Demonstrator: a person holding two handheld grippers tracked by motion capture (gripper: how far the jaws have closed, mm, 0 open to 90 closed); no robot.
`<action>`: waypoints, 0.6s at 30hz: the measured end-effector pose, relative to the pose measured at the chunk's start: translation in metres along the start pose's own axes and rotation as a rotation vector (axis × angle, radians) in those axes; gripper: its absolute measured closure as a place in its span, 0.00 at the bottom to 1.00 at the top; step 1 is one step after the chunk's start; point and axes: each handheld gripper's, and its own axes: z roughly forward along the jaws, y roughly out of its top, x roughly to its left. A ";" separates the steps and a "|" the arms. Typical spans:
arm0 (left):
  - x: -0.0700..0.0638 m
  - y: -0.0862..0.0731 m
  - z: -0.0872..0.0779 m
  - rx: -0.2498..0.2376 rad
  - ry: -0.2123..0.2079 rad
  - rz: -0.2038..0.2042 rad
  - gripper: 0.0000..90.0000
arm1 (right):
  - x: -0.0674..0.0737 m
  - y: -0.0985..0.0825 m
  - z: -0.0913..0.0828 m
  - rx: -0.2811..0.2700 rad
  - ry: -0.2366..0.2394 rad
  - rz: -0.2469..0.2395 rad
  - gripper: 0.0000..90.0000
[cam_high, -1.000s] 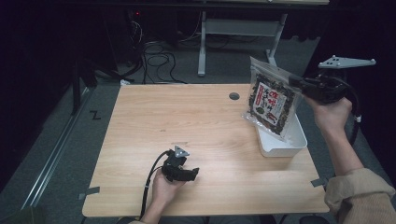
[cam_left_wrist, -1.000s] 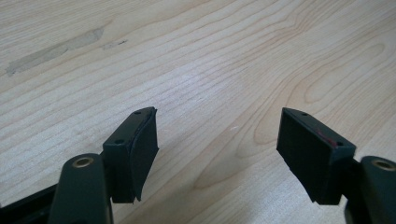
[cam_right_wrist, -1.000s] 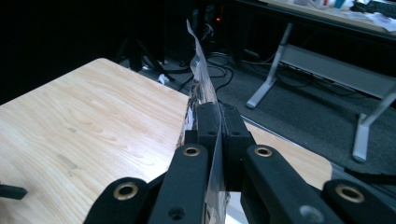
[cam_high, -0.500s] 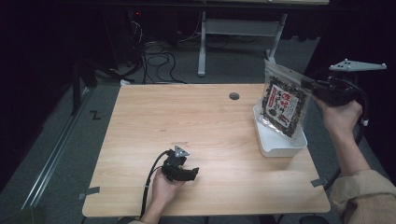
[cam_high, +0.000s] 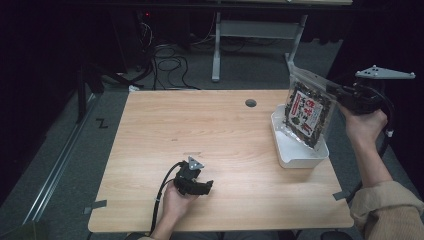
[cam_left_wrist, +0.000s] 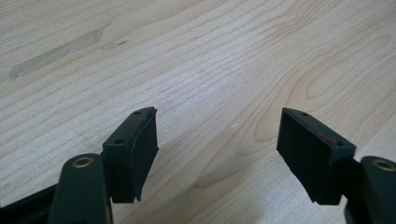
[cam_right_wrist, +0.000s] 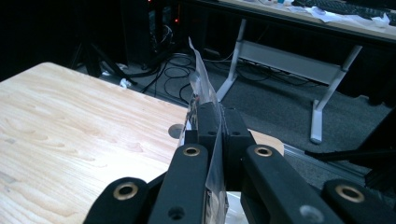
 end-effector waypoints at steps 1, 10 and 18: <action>0.000 0.000 0.000 0.000 0.000 0.000 0.33 | 0.000 0.000 0.000 0.000 0.000 0.000 1.00; 0.000 0.000 -0.001 -0.002 0.005 -0.001 0.33 | 0.003 -0.007 0.009 0.035 -0.002 -0.013 1.00; 0.000 0.000 0.000 0.003 0.007 -0.004 0.33 | 0.006 -0.020 0.021 0.078 0.013 -0.033 1.00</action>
